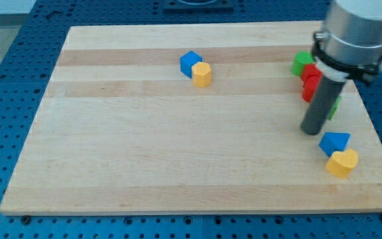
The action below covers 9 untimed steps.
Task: Slide the yellow heart towards the bottom center of the board
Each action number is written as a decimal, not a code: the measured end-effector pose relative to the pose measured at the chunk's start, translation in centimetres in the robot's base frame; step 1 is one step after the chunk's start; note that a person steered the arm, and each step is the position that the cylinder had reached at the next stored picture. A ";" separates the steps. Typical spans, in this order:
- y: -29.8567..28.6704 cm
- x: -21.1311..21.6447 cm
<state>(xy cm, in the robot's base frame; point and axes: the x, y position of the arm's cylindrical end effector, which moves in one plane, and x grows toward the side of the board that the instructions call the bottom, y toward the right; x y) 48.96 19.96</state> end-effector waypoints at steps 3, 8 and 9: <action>11.2 4.1; -15.3 7.6; -17.2 7.6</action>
